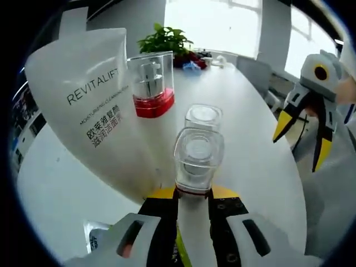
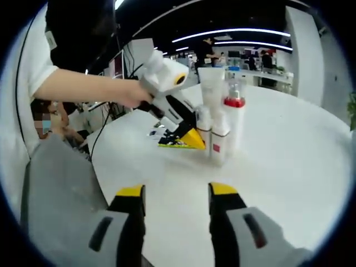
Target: Arrange the skincare products in the storage area until every visible bottle or jar stands upright without overlapping.
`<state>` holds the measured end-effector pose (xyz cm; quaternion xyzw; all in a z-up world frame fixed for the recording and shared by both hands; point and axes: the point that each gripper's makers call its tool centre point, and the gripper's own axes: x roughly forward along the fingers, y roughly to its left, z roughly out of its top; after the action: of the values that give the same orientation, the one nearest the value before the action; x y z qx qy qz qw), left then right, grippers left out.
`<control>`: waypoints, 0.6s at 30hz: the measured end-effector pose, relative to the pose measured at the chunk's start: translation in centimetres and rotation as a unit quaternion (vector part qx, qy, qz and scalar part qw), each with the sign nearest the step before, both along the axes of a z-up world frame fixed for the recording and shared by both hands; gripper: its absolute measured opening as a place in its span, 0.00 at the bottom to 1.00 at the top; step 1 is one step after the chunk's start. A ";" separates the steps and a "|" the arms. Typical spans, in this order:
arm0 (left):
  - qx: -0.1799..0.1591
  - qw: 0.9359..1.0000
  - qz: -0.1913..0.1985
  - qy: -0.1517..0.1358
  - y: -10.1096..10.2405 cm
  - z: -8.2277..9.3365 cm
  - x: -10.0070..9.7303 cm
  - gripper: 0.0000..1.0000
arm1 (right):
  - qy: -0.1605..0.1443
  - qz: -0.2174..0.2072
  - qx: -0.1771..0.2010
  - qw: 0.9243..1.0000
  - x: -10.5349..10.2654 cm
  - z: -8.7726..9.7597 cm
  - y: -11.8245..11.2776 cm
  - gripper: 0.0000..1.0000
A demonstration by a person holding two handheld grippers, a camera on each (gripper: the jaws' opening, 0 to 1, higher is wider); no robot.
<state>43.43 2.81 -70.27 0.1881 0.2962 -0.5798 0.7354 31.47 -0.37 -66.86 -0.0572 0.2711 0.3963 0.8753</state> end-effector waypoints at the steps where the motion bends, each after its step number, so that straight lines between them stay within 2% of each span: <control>1: 0.000 1.000 0.000 0.000 0.0 0.0 0.0 0.17 | 0.000 0.000 0.000 1.000 0.0 0.0 0.0 0.45; 11: 0.000 1.000 0.006 0.003 -0.1 -0.2 0.2 0.18 | 0.002 0.001 -0.001 1.000 -0.1 0.0 0.0 0.46; 18: 0.007 1.000 0.009 0.014 0.4 -0.6 -0.4 0.22 | 0.003 0.002 -0.004 1.000 -0.3 0.0 0.1 0.47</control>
<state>43.04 3.20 -70.85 0.1826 0.3123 -0.5733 0.7352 31.20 -0.30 -66.87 -0.0599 0.2750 0.3973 0.8735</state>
